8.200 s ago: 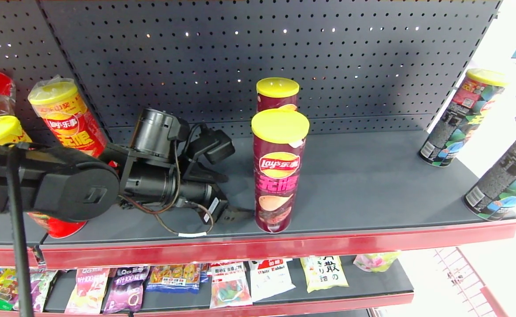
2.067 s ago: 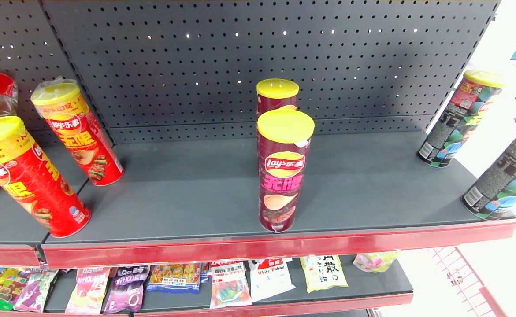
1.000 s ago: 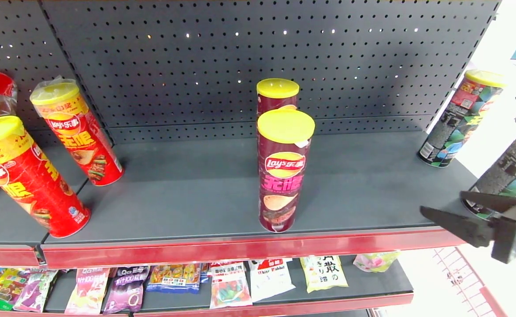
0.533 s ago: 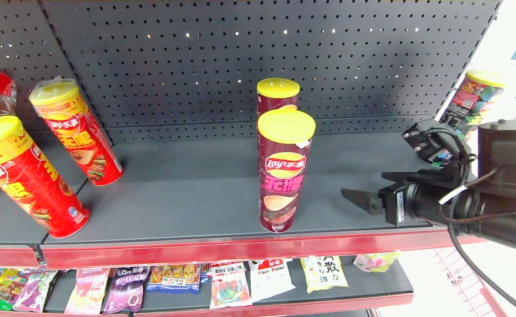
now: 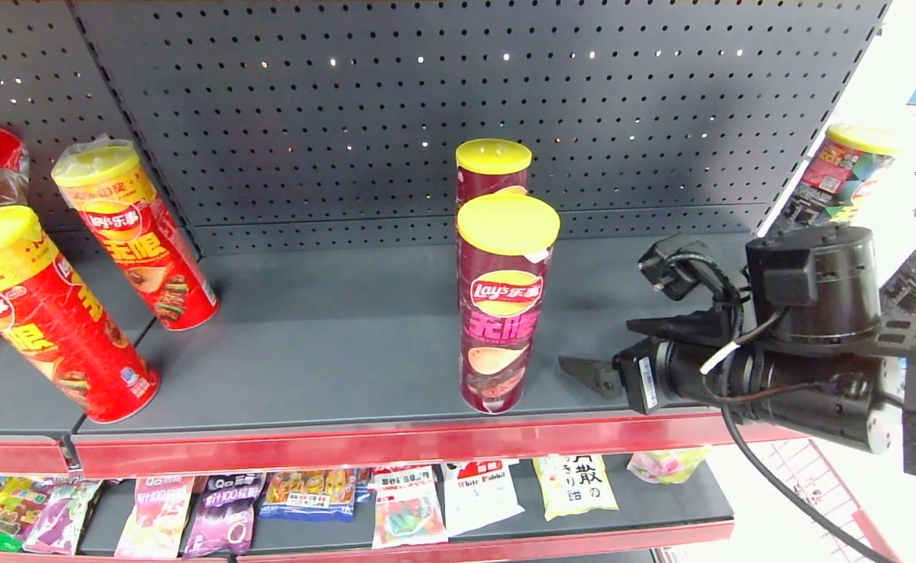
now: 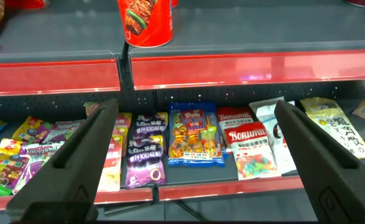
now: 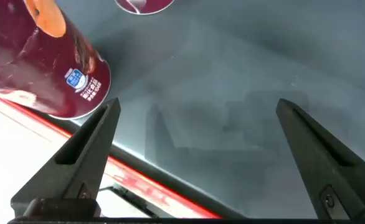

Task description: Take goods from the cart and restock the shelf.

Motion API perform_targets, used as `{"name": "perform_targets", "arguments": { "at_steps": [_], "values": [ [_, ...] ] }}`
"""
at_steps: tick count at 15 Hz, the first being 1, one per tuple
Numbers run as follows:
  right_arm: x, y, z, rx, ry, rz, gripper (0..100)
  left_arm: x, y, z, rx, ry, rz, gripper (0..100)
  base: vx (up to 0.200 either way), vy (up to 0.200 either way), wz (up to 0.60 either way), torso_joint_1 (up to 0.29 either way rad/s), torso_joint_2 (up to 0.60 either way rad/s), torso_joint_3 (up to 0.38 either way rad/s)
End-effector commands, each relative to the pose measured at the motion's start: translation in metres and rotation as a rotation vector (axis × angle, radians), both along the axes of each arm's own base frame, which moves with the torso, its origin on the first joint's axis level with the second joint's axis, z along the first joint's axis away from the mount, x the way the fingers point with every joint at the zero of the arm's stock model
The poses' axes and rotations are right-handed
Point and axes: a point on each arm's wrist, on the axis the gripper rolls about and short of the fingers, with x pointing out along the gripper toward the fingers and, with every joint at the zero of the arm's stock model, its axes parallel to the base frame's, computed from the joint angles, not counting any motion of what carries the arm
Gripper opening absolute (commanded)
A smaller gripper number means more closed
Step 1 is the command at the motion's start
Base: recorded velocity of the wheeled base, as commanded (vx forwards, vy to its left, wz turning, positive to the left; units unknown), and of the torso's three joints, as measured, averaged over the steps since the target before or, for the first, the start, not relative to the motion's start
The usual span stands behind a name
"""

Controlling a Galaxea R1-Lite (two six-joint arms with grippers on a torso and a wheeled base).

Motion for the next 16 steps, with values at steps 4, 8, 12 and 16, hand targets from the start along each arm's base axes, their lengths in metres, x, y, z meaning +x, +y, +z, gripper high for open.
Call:
{"name": "perform_targets", "arguments": {
  "at_steps": [4,8,12,16],
  "values": [
    [0.007,0.013,-0.009,-0.019,0.024,0.025,100,0.0,0.0,0.0,0.0,-0.001,0.0,100,0.0,0.0,0.0,0.0,0.0,0.0],
    [0.011,0.018,-0.011,-0.023,0.029,0.028,100,0.0,0.0,0.0,0.0,-0.001,0.0,100,0.0,0.0,0.0,0.0,0.0,0.0],
    [0.011,0.026,-0.009,-0.016,0.022,0.05,100,0.0,0.0,0.0,0.0,0.001,0.0,100,0.0,0.0,0.0,0.0,0.0,0.0],
    [0.011,0.028,-0.01,-0.019,0.023,0.055,100,0.0,0.0,0.0,0.0,-0.001,0.0,100,0.0,0.0,0.0,0.0,0.0,0.0]
  ]
}}
